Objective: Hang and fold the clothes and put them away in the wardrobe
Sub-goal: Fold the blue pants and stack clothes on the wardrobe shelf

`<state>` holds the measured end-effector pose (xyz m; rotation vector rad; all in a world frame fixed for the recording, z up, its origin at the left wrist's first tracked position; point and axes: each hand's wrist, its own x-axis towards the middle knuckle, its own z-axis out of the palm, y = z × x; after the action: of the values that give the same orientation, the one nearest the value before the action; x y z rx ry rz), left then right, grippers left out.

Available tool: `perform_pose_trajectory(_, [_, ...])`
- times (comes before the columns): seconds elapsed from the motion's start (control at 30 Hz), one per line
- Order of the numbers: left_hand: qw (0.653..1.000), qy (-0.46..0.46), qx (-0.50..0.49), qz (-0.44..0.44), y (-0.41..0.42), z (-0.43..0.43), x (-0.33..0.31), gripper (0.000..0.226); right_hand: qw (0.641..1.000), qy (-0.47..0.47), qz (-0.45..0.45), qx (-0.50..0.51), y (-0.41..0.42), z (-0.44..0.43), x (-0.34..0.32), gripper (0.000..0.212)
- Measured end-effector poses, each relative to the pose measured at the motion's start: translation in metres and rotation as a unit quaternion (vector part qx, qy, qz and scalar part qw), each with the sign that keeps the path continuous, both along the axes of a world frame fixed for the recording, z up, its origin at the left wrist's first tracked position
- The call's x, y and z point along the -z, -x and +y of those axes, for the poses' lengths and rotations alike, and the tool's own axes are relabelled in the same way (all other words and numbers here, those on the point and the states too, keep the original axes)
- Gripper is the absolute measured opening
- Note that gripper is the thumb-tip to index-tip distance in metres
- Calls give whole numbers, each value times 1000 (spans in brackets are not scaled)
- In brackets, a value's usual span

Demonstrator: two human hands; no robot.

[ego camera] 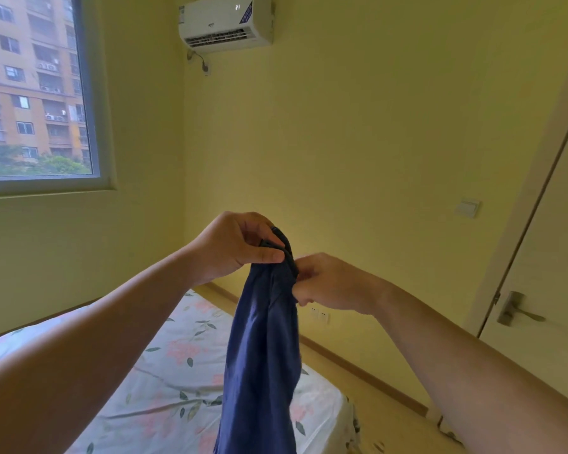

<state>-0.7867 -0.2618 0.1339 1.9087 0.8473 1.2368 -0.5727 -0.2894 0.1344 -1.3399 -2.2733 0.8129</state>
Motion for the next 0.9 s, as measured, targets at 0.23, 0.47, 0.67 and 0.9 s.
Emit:
perform_pose_trajectory(0.23, [998,52,38,-20,9,7,2,20,966,-90,-227,-81,5,-14,-9,34])
perform_pose_trajectory(0.47, [990,125,33,-60,26,17,10,22,952,-259,-112,-116,16,-25,-13,33])
perform_pose_trajectory(0.67, [982,146,32,-119,36,20,15,20,967,-242,-50,-70,5,-9,-4,37])
perform_pose_trajectory(0.9, [990,117,12,-72,42,16,18,26,966,-229,-114,46,-22,14,4,34])
